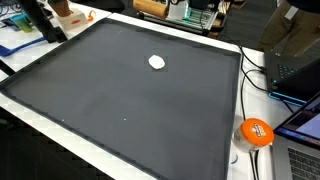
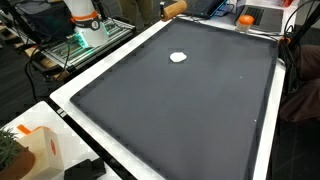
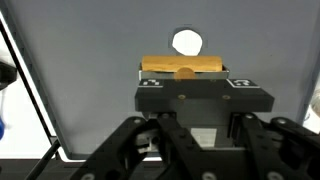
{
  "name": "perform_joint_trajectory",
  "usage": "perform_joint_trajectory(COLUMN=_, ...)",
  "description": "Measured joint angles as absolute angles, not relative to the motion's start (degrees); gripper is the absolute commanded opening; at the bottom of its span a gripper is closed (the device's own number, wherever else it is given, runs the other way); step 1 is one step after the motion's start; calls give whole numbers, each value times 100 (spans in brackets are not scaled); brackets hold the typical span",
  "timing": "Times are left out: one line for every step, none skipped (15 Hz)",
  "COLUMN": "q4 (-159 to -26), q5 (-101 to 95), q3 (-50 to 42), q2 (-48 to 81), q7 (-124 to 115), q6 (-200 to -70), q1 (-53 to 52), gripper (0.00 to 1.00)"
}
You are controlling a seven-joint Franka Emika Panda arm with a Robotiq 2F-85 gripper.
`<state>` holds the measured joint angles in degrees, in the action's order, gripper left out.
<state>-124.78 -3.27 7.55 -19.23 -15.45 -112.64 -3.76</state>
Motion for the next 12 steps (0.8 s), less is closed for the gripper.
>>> perform_joint_trajectory(q4=-12476, q5=-327, q3=755, q2=-1912, q7=-1551, q6=-11281, q1=-376, gripper=22)
perform_joint_trajectory(q4=-12474, q5=-320, q3=755, q2=-1896, q7=-1580, q6=-11329, q1=-376, gripper=22)
perform_joint_trajectory(q4=-12469, q5=-317, q3=756, q2=-1873, q7=-1641, q6=-11396, q1=-376, gripper=47)
perform_joint_trajectory(q4=-12456, q5=-317, q3=759, q2=-1834, q7=-1715, q6=-11471, q1=-376, gripper=47)
perform_joint_trajectory(q4=-12444, q5=-317, q3=763, q2=-1793, q7=-1768, q6=-11522, q1=-376, gripper=47)
perform_joint_trajectory(q4=-12438, q5=-317, q3=766, q2=-1758, q7=-1794, q6=-11548, q1=-376, gripper=47)
perform_joint_trajectory(q4=-12437, q5=-317, q3=767, q2=-1741, q7=-1803, q6=-11554, q1=-376, gripper=47)
perform_joint_trajectory(q4=-12436, q5=-317, q3=767, q2=-1734, q7=-1807, q6=-11555, q1=-376, gripper=47)
perform_joint_trajectory(q4=-12433, q5=-317, q3=767, q2=-1731, q7=-1809, q6=-11555, q1=-376, gripper=47)
perform_joint_trajectory(q4=-12430, q5=-317, q3=767, q2=-1730, q7=-1811, q6=-11555, q1=-376, gripper=47)
perform_joint_trajectory(q4=-12425, q5=-317, q3=767, q2=-1729, q7=-1812, q6=-11556, q1=-376, gripper=47)
perform_joint_trajectory(q4=-12419, q5=-317, q3=767, q2=-1727, q7=-1813, q6=-11556, q1=-376, gripper=47)
